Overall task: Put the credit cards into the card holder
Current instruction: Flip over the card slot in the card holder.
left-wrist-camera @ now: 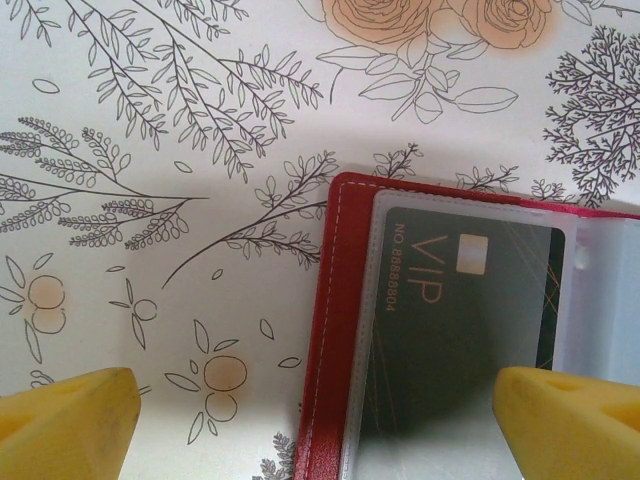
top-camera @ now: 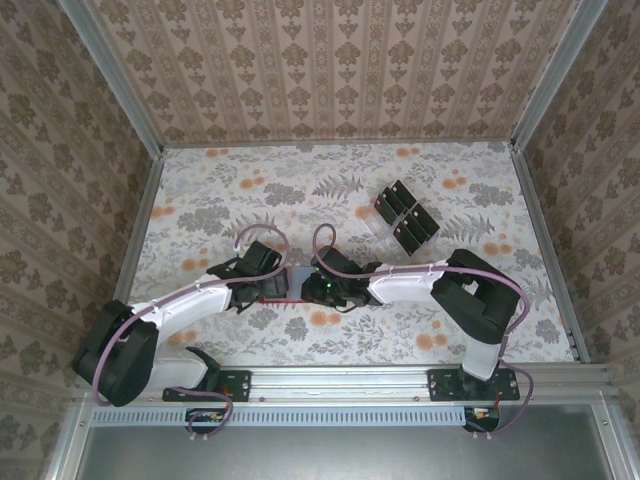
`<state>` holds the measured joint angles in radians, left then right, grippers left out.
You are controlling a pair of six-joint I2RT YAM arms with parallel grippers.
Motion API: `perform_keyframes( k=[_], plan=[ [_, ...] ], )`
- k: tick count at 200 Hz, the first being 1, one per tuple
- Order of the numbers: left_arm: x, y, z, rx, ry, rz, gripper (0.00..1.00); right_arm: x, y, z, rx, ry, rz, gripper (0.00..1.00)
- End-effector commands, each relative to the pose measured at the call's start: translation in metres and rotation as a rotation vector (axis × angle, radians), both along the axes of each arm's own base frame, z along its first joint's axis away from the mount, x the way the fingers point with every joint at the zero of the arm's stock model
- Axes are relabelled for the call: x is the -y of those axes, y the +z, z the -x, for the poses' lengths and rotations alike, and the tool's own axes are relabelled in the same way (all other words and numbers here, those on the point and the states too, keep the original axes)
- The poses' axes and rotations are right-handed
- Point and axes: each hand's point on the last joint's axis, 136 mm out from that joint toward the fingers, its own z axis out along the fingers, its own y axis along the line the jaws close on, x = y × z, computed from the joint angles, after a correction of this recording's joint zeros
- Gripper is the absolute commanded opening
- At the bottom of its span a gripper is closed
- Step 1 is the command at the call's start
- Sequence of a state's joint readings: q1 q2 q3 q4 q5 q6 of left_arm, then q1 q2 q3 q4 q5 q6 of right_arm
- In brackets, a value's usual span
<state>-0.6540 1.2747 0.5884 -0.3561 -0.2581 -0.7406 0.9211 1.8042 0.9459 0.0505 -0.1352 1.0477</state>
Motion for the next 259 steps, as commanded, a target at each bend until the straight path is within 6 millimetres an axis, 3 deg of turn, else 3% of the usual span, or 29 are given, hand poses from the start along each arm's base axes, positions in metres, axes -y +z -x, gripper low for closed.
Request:
perform_keyframes(
  k=[1,70,162,259],
  plan=[
    [-0.002,-0.004,0.002,-0.008,-0.017,-0.016,1.0,-0.006,-0.003,-0.001,-0.006,0.017,0.012,0.3],
    [-0.003,-0.005,0.003,-0.011,-0.016,-0.015,1.0,-0.003,-0.014,-0.001,-0.022,0.008,0.024,0.25],
    [-0.003,-0.006,0.003,-0.011,-0.016,-0.014,1.0,-0.005,-0.008,-0.008,-0.018,-0.031,-0.07,0.13],
    [-0.003,-0.006,0.003,-0.011,-0.014,-0.014,1.0,-0.019,-0.001,-0.015,-0.007,-0.02,-0.16,0.23]
  ],
)
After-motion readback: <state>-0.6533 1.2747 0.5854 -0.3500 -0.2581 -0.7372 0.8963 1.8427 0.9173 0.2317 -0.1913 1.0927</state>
